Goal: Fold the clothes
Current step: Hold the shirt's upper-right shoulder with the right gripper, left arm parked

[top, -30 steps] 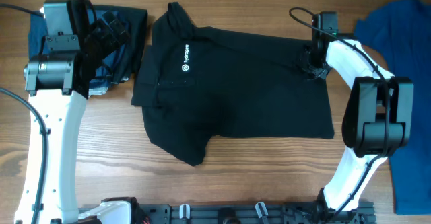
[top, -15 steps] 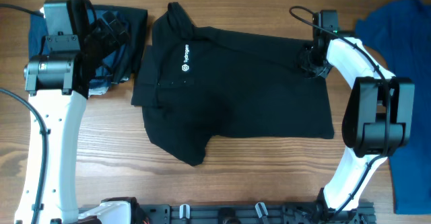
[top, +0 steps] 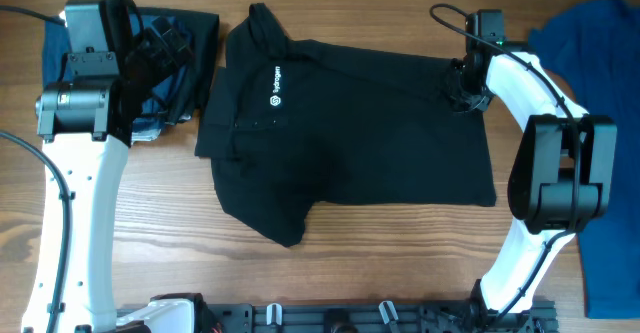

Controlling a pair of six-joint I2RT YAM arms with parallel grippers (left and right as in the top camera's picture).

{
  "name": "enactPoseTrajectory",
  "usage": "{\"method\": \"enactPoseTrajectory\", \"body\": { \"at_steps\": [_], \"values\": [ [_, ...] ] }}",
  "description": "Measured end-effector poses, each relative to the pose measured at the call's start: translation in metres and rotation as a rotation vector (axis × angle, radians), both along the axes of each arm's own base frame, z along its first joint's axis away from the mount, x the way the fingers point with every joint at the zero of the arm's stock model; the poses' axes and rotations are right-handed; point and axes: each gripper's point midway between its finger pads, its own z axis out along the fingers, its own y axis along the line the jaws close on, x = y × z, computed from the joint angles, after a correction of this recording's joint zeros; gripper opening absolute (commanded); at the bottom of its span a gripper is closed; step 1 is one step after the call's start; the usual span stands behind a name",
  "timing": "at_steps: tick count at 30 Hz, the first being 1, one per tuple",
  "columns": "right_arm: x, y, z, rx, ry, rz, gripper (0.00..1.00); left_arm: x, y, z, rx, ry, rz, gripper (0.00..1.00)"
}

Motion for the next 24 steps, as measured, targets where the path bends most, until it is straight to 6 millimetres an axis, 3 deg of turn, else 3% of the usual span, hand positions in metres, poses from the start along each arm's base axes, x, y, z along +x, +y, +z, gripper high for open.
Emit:
{"method": "enactPoseTrajectory", "body": {
  "at_steps": [5,20,24],
  "values": [
    [0.002,0.001,0.0,0.001,-0.007,0.007,0.33,0.0,0.0,0.0,0.0,0.0,0.0,1.0],
    [0.002,0.001,-0.009,-0.002,0.006,0.023,0.37,0.0,0.0,0.0,0.0,0.0,0.0,1.0],
    [0.002,0.001,-0.01,-0.003,0.008,0.027,0.27,0.0,0.0,0.0,0.0,0.0,0.0,1.0]
  ]
}}
